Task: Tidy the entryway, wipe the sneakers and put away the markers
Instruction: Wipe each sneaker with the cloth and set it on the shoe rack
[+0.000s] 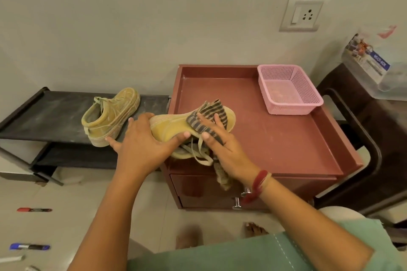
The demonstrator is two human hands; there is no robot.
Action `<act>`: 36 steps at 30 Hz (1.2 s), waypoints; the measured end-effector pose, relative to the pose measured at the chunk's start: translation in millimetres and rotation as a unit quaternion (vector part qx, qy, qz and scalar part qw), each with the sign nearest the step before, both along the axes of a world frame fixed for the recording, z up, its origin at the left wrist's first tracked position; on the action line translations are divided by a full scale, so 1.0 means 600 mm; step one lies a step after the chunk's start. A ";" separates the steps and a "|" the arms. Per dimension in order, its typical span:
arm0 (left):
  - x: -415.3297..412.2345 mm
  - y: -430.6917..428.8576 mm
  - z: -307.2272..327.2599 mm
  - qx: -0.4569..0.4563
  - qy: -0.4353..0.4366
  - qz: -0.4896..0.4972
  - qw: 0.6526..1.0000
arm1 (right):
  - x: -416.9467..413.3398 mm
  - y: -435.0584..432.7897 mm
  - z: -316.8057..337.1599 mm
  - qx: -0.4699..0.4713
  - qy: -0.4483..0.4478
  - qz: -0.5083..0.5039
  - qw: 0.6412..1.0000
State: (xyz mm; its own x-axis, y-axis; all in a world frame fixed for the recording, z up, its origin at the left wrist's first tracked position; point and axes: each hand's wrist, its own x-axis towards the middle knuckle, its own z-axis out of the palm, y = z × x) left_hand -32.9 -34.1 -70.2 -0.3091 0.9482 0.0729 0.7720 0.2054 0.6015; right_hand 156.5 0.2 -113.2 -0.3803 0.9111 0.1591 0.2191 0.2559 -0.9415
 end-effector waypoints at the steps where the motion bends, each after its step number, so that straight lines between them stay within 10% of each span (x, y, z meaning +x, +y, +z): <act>1: -0.001 0.001 -0.001 -0.005 -0.011 0.001 1.000 | 0.015 0.012 -0.009 0.001 -0.024 -0.017 1.000; 5: -0.002 0.002 0.000 -0.011 -0.036 0.012 0.999 | 0.074 0.056 0.010 -0.117 0.102 -0.250 0.956; 8: -0.005 0.002 -0.001 -0.018 -0.042 0.016 0.999 | 0.058 0.028 0.023 -0.077 0.180 -0.234 0.952; 12: -0.011 0.003 -0.003 -0.013 -0.059 0.013 0.998 | -0.007 -0.023 0.000 0.027 0.051 -0.030 0.998; 17: -0.006 0.009 -0.001 -0.006 -0.067 0.013 0.998 | 0.010 0.025 -0.006 -0.032 0.068 -0.143 0.987; 21: -0.015 0.018 0.002 -0.026 -0.090 0.011 0.996 | -0.001 -0.006 -0.018 0.053 0.024 -0.024 0.998; 29: -0.019 0.041 0.009 -0.043 -0.148 -0.004 0.988 | 0.076 0.069 -0.011 -0.070 0.137 -0.311 0.938; 36: -0.029 0.049 -0.005 -0.046 -0.232 -0.011 0.971 | 0.020 0.051 -0.013 0.070 -0.093 -0.137 0.984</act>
